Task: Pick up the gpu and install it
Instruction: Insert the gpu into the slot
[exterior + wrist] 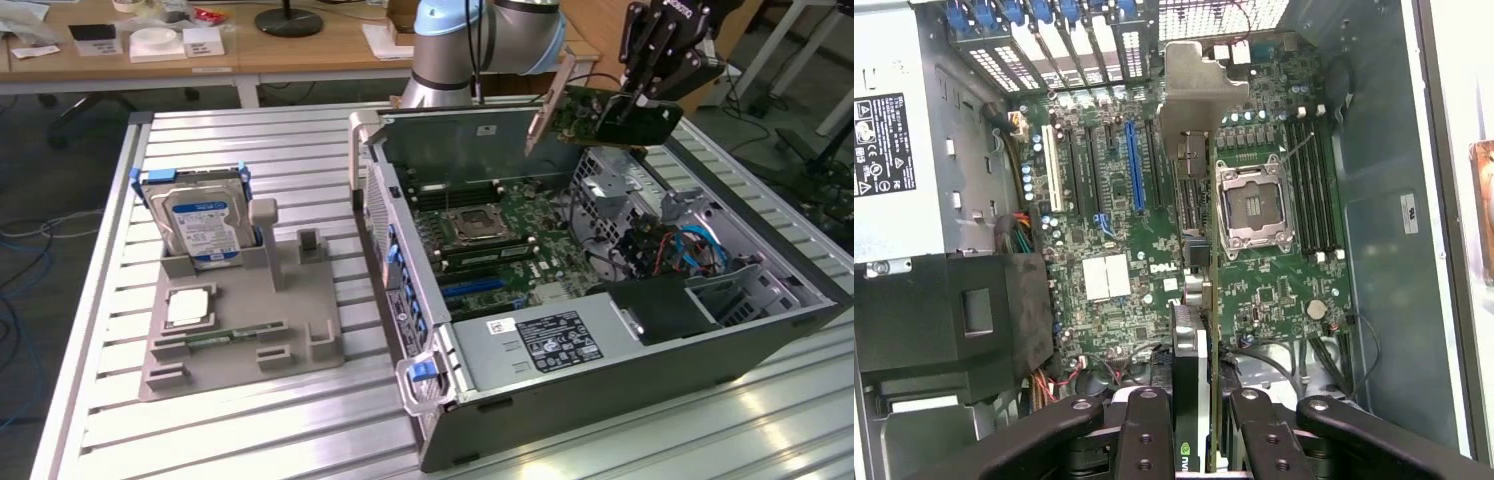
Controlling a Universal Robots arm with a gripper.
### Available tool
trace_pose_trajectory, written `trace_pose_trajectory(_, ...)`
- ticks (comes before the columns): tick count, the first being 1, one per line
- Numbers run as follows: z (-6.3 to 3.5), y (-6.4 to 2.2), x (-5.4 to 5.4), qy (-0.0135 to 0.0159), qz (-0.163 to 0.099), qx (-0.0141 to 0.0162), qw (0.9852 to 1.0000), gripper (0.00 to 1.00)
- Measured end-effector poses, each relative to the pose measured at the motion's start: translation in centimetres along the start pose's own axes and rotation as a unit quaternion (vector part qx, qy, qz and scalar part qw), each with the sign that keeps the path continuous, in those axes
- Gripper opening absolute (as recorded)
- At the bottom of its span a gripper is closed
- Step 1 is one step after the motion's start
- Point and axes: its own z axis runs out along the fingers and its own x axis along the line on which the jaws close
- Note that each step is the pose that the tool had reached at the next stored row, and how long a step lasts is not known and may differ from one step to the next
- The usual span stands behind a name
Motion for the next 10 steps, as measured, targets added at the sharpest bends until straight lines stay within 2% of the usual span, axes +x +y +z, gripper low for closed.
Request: trace_pose_trajectory(10, 0.00, 0.00, 0.00, 0.0000, 0.000, 0.0000, 1.0000, 0.27)
